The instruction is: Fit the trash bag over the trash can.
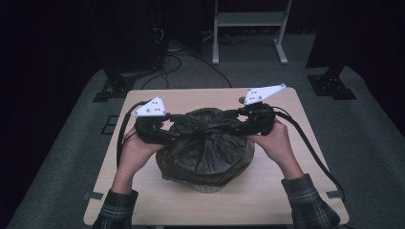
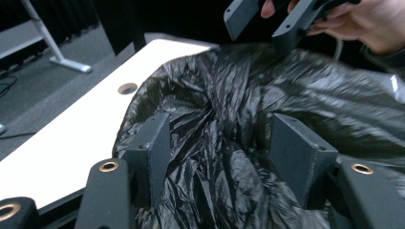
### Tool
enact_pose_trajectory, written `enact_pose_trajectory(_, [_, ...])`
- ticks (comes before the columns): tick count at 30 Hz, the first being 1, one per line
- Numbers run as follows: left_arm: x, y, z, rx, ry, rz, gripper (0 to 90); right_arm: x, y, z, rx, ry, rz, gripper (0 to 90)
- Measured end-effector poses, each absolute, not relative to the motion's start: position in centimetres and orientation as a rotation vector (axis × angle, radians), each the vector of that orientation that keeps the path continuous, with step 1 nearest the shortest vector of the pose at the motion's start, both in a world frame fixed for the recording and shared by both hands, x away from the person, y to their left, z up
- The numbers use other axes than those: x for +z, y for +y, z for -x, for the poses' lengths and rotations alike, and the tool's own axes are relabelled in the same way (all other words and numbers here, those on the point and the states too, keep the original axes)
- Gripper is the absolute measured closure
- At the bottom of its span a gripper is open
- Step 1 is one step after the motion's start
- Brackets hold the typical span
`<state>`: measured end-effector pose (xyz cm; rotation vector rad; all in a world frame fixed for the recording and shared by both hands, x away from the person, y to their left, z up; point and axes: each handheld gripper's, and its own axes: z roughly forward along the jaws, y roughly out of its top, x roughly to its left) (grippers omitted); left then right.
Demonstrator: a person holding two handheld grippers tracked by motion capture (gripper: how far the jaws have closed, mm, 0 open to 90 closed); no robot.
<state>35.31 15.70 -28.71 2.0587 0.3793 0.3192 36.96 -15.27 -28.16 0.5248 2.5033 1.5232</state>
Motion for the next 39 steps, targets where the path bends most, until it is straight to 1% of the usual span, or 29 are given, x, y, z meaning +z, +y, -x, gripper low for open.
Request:
enact_pose_trajectory(6, [-29.4,14.8,-36.2,0.29,0.386,-2.114,41.5,-29.0,-13.1,-38.0,1.473,2.576,-0.503,45.8])
enact_pose_trajectory(8, [-29.7,14.5,-36.4,0.283,0.386,-2.144,44.1,-29.4,-12.6,-38.2,1.438,2.601,-0.507,46.3])
enact_pose_trajectory(9, [-29.8,14.4,-36.5,0.268,0.383,-2.151,47.1,-29.5,-12.5,-38.2,1.428,2.611,-0.503,47.2])
enact_pose_trajectory(10, [-29.9,14.3,-36.5,0.264,0.376,-2.162,50.6,-29.6,-12.3,-38.2,1.42,2.619,-0.504,50.9])
enact_pose_trajectory(12, [-30.0,14.1,-36.4,0.279,0.372,-2.181,57.6,-29.8,-12.2,-38.2,1.389,2.633,-0.485,63.2])
enact_pose_trajectory(13, [-30.1,14.1,-36.3,0.286,0.369,-2.19,64.0,-29.9,-12.1,-38.1,1.376,2.634,-0.474,71.9])
enact_pose_trajectory(14, [-30.1,14.1,-36.3,0.286,0.369,-2.19,69.5,-29.9,-12.1,-38.1,1.376,2.634,-0.474,71.9])
enact_pose_trajectory(15, [-30.0,14.2,-36.2,0.303,0.374,-2.197,75.2,-29.9,-12.1,-37.9,1.35,2.637,-0.459,84.4])
enact_pose_trajectory(16, [-30.0,14.3,-36.2,0.307,0.378,-2.195,80.9,-29.8,-12.2,-37.9,1.351,2.639,-0.454,88.0])
enact_pose_trajectory(19, [-29.9,14.6,-36.2,0.303,0.385,-2.18,87.7,-29.8,-12.4,-37.8,1.357,2.639,-0.45,89.3])
enact_pose_trajectory(22, [-29.9,14.7,-36.1,0.3,0.389,-2.184,89.3,-29.8,-12.6,-37.7,1.364,2.637,-0.452,89.5])
enact_pose_trajectory(30, [-29.5,16.0,-35.8,0.305,0.422,-2.137,89.4,-29.7,-13.6,-37.4,1.383,2.63,-0.447,89.5])
enact_pose_trajectory(35, [-29.3,17.4,-35.6,0.308,0.443,-2.112,89.5,-29.6,-15.0,-37.1,1.393,2.626,-0.469,89.5])
enact_pose_trajectory(39, [-29.3,19.0,-35.2,0.307,0.462,-2.077,89.5,-29.6,-17.0,-36.6,1.413,2.607,-0.486,89.4])
